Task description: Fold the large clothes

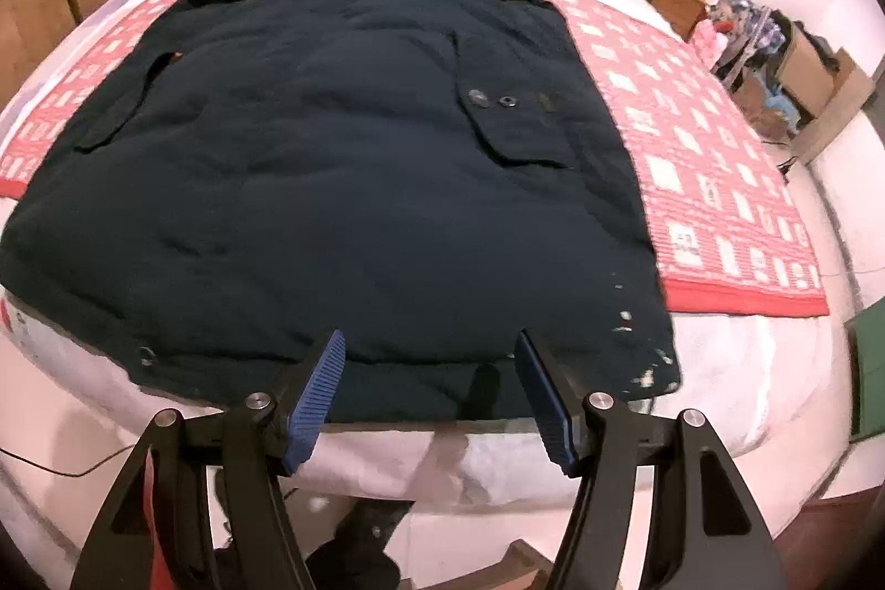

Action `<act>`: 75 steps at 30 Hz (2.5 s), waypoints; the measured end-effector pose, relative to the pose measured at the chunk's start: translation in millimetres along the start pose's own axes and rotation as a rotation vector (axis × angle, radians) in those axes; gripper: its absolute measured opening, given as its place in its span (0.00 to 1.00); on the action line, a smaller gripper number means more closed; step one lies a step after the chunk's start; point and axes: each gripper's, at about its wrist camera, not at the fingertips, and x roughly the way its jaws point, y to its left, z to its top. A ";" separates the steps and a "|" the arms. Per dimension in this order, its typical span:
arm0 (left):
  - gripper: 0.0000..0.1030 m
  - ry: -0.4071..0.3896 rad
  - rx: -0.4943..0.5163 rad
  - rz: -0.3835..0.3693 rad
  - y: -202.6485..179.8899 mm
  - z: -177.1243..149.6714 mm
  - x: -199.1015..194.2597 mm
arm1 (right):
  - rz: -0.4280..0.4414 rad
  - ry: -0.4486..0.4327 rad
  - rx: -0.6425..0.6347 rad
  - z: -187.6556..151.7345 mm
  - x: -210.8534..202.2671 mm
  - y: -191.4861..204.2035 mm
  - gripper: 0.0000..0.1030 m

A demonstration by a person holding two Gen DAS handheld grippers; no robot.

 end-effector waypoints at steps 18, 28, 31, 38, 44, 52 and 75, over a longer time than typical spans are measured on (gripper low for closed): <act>0.86 -0.058 0.039 -0.025 -19.9 41.2 24.5 | -0.204 -0.008 0.222 -46.8 9.2 -100.1 0.69; 0.86 -0.046 0.065 -0.012 -22.9 44.1 27.2 | -0.234 0.027 0.218 -59.6 29.4 -112.3 0.73; 0.86 -0.045 0.072 -0.017 -23.4 46.2 28.2 | -0.227 -0.007 0.237 -45.2 34.9 -111.7 0.73; 0.86 -0.031 0.079 -0.038 -26.8 48.9 34.0 | -0.137 0.003 0.250 -12.5 60.9 -119.7 0.73; 0.86 0.021 0.110 -0.088 -35.0 47.7 55.7 | -0.084 0.000 0.234 1.5 76.9 -117.8 0.73; 0.36 0.023 0.120 -0.191 -34.1 47.6 55.4 | -0.060 0.036 0.284 2.0 85.7 -125.2 0.50; 0.14 0.004 0.102 -0.243 -17.9 49.9 25.3 | -0.035 -0.008 0.291 4.9 58.0 -134.9 0.17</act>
